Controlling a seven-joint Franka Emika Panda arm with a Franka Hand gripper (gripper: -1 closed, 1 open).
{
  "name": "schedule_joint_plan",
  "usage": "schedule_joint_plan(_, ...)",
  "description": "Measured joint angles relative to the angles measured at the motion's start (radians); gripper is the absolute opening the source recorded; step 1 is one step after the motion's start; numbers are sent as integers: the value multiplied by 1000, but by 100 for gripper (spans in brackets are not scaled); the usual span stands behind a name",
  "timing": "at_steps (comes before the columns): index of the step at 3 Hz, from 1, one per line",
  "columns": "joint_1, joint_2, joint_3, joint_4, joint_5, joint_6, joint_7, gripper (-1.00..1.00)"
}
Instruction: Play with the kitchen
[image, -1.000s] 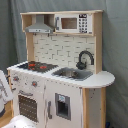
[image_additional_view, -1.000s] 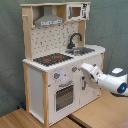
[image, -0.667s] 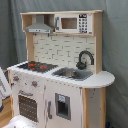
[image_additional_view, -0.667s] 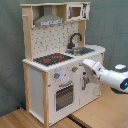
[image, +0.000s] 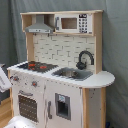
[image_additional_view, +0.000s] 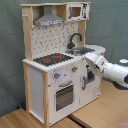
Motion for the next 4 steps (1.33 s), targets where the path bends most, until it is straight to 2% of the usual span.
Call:
schedule_joint_plan(2,28,-3,-79,4,-1,-22,-224,100)
schedule_joint_plan(3,37,-3,-128,10,-1,-22,-366,100)
schedule_joint_plan(4,43,-2,-162,18,0,-22,-465,100)
